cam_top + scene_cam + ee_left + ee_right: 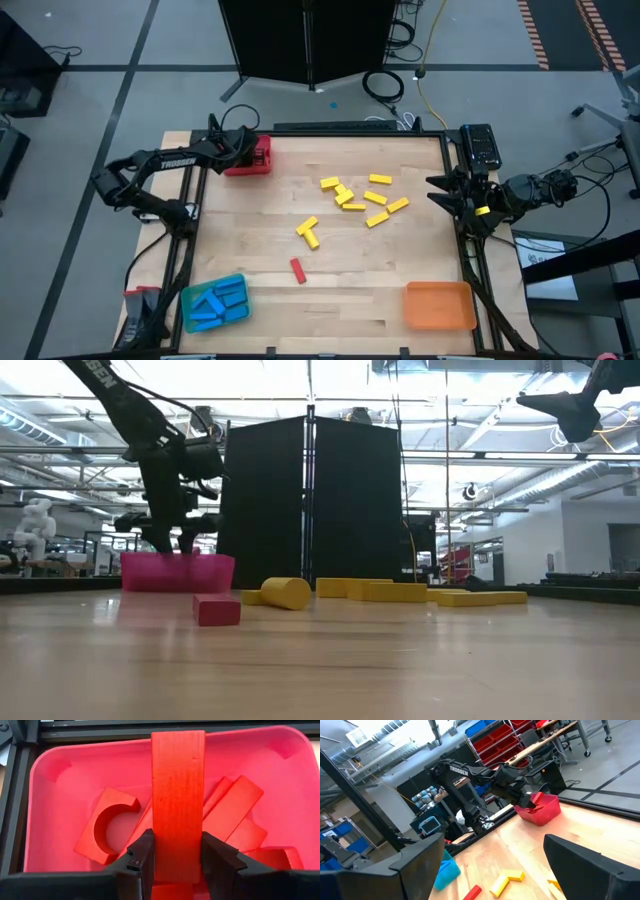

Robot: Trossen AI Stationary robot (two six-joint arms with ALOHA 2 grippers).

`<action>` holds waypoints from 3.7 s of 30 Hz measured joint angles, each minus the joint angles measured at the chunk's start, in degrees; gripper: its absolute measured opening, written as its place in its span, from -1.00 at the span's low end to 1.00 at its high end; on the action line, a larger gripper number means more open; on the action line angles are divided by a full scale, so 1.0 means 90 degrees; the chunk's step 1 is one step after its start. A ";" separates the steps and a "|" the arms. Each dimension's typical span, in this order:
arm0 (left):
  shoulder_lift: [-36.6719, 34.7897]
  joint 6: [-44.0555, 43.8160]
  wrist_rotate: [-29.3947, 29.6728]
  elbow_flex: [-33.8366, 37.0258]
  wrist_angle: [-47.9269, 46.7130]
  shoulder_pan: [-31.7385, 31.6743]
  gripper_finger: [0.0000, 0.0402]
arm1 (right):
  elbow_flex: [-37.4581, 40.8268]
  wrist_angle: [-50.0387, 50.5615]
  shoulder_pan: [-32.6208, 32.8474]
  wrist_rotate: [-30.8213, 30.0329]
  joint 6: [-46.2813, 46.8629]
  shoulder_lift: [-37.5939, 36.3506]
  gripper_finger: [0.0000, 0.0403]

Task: Sort blocks
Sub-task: Put the red block into the red bin

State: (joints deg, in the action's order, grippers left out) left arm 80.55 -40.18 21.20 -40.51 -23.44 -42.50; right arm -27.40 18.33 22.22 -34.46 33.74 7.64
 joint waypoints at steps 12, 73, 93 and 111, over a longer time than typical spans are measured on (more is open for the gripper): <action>-0.0011 0.0210 -0.0225 -0.0050 -0.0006 -0.0036 0.26 | 0.0000 0.0000 0.0000 0.0002 -0.0015 0.0000 0.68; 0.1311 0.9743 -0.3581 -0.1712 -0.0037 0.6200 0.29 | 0.0000 0.0483 0.0000 0.0170 0.0352 -0.0002 0.68; 0.2359 1.0372 -0.3414 -0.1712 0.0287 0.6227 0.29 | 0.0000 0.0481 0.0000 0.0197 0.0415 -0.0002 0.68; 0.2778 1.0001 -0.3532 -0.2186 -0.0251 0.6232 -0.48 | 0.0000 0.0478 0.0001 0.0194 0.0491 -0.0002 0.68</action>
State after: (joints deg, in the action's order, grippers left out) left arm 105.56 49.82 -10.59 -60.18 -25.70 13.58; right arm -27.40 22.63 22.23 -32.71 38.15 7.62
